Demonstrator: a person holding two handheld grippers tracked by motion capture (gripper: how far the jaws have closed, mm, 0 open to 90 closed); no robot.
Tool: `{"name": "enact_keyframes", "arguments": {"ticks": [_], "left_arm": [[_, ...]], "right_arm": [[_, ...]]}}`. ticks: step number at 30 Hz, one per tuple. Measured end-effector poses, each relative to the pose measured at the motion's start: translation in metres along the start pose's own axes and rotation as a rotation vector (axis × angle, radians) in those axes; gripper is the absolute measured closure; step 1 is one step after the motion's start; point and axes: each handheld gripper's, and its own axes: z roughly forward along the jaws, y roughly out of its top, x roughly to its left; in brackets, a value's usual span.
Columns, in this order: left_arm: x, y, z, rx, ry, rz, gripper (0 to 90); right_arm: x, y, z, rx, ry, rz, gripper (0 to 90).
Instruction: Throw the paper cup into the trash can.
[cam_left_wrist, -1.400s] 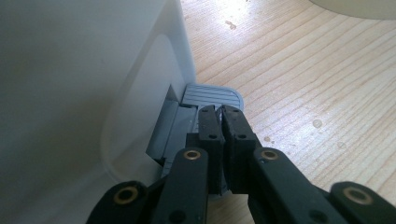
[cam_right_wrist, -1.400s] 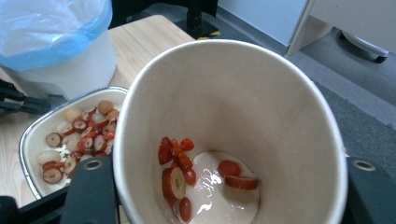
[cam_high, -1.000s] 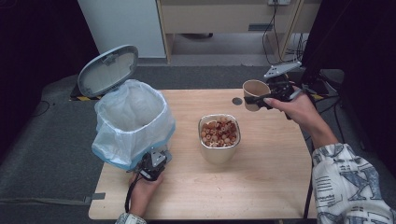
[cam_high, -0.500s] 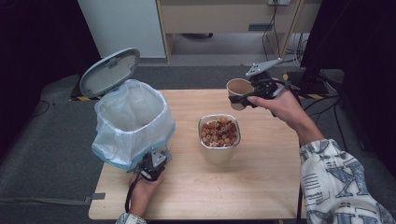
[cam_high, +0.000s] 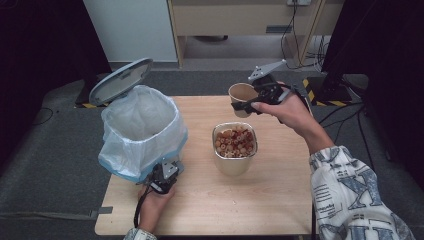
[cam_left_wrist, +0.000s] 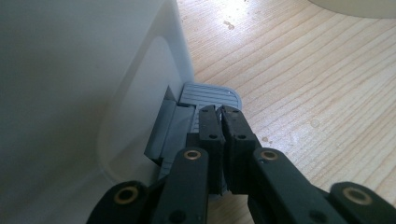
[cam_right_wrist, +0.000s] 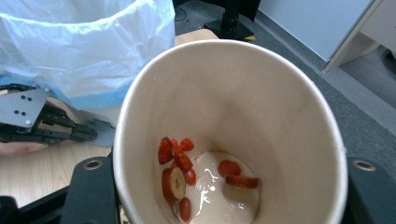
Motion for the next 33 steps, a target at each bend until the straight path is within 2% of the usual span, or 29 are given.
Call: {"name": "enact_keyframes", "arguments": {"ticks": [15,33], "left_arm": [[-0.001,0.0,0.0,0.0,-0.004,0.0,86.8],[-0.001,0.0,0.0,0.001,-0.004,0.002,86.9]], "right_arm": [[0.013,0.016,0.014,-0.002,0.028,-0.013,35.1],[0.039,0.047,0.04,-0.011,0.068,-0.042,34.8]]}}
